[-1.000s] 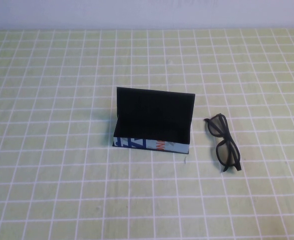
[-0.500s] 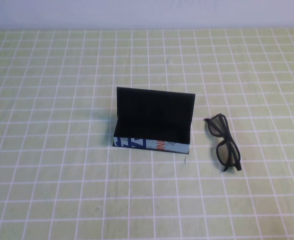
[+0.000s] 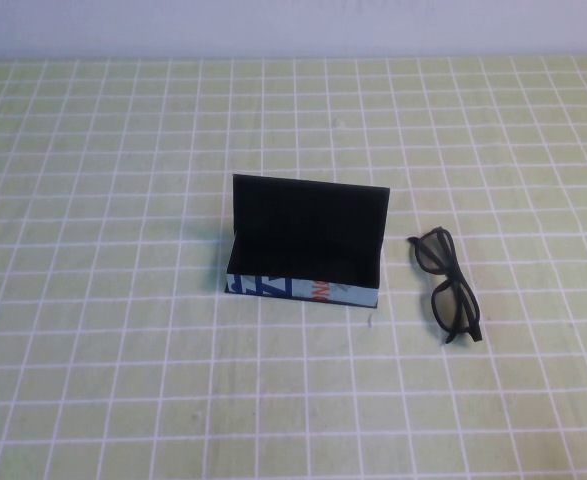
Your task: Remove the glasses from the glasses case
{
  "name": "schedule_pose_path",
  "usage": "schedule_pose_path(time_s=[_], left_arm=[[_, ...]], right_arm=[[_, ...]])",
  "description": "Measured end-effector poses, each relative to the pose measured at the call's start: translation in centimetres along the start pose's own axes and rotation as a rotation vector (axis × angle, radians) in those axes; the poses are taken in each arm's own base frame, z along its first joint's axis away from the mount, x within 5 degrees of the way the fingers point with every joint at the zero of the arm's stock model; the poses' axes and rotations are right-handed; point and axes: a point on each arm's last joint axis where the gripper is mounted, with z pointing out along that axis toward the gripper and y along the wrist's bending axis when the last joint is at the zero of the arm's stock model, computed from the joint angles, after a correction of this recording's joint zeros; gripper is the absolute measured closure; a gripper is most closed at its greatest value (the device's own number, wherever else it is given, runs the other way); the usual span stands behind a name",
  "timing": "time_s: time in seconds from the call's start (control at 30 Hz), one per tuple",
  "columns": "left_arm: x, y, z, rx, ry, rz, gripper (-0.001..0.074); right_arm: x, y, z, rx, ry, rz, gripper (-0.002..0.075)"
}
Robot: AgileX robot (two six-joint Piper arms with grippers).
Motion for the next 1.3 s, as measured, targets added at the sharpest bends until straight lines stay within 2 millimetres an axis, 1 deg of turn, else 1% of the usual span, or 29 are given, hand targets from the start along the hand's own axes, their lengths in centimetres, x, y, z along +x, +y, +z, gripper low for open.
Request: schedule_pose_path(time_s=[0.1,0.2,0.27,0.4,0.5,0.57,0.67,0.73,0.97,1.3], left_arm=[[0.0,0.1,0.0,-0.016,0.016,0.054,0.0739],[-0.6,0.5,-0.1,-0.059,-0.001,0.051,0.0739],[-1.0,0.8,-0.1,-0.089,-0.034,0.026,0.0739],[-2.0,0.9,-0.3,-0.105,-0.139,0.062,0.0739],[-2.1,0.8,-0.5,-0.1,-0.221,0.078,0.0739],[-1.9,0.8,-0.7,-0.097,-0.221,0.071,0.0739],[-1.5,0.7,-0.9,-0.094,-0.19,0.064,0.0739],[-1.0,0.8,-1.0,-0.094,-0.139,0.065,0.0739],[2.1,0.9,-1.3,-0.102,0.177,0.072,0.0739],[2.2,0.9,-1.3,-0.103,0.192,0.076,0.0739]], right_arm=[[0.0,0.0,0.0,0.0,0.0,0.0,0.0743],[0.0,0.0,0.0,0.0,0.0,0.0,0.0743],[0.0,0.0,0.0,0.0,0.0,0.0,0.0743],[0.0,0.0,0.0,0.0,0.0,0.0,0.0743],[0.0,0.0,0.0,0.0,0.0,0.0,0.0743],[0.0,0.0,0.0,0.0,0.0,0.0,0.0743],[0.0,0.0,0.0,0.0,0.0,0.0,0.0743],[0.0,0.0,0.0,0.0,0.0,0.0,0.0743],[0.0,0.0,0.0,0.0,0.002,0.0,0.0743],[0.0,0.0,0.0,0.0,0.002,0.0,0.0743]])
